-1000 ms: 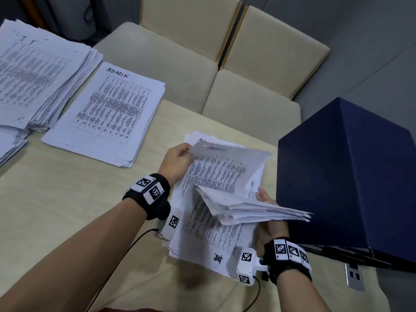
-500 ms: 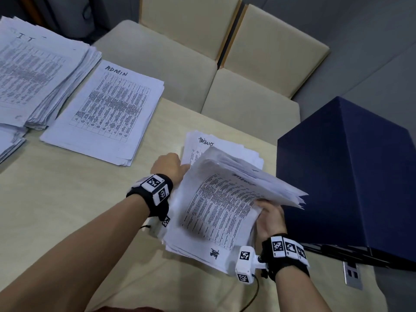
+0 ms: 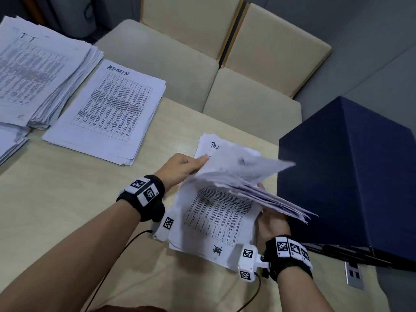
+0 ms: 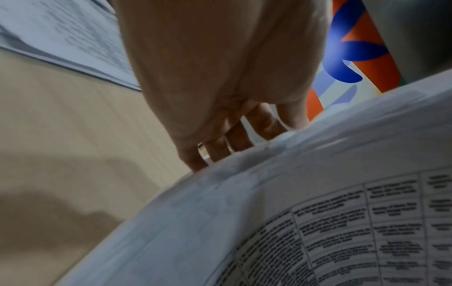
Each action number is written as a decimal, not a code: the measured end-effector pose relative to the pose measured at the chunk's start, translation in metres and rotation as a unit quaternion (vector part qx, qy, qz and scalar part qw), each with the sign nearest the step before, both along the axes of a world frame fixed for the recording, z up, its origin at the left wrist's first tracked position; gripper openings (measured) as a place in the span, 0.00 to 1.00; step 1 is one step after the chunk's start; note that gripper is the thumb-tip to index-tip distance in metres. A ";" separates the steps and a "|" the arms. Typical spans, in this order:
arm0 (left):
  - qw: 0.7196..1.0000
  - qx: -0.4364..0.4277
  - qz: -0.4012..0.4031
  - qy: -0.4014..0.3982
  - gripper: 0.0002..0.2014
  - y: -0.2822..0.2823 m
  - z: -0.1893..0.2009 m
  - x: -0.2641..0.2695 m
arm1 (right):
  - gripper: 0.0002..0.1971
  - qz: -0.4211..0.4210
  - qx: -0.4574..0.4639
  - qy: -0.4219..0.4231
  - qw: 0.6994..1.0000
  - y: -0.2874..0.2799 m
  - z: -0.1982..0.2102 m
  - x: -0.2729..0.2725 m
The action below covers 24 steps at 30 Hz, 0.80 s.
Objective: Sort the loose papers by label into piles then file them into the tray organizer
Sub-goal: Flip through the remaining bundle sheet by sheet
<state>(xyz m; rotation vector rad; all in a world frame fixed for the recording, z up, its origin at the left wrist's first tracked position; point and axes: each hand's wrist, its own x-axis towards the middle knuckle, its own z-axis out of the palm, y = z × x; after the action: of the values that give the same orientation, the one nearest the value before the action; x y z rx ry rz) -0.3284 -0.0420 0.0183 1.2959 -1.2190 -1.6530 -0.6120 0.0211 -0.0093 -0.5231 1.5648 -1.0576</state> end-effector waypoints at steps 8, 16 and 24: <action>0.949 -0.019 -0.006 -0.315 0.32 -0.005 -0.033 -0.008 | 0.37 -0.047 0.114 0.058 0.991 0.014 -0.011 -0.012; 0.955 -0.057 0.057 -0.285 0.20 -0.009 -0.043 -0.014 | 0.26 0.111 0.194 0.325 0.919 0.006 0.051 0.015; 0.936 -0.055 -0.007 -0.347 0.08 -0.016 -0.040 -0.011 | 0.29 -0.021 0.085 0.079 0.993 0.006 0.009 -0.007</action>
<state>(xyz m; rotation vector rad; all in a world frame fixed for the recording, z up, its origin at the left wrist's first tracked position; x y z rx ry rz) -0.3397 -0.0580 -0.0214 1.8783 -1.6907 -1.1257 -0.6192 0.0272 -0.0003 -0.4685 1.7931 -0.9218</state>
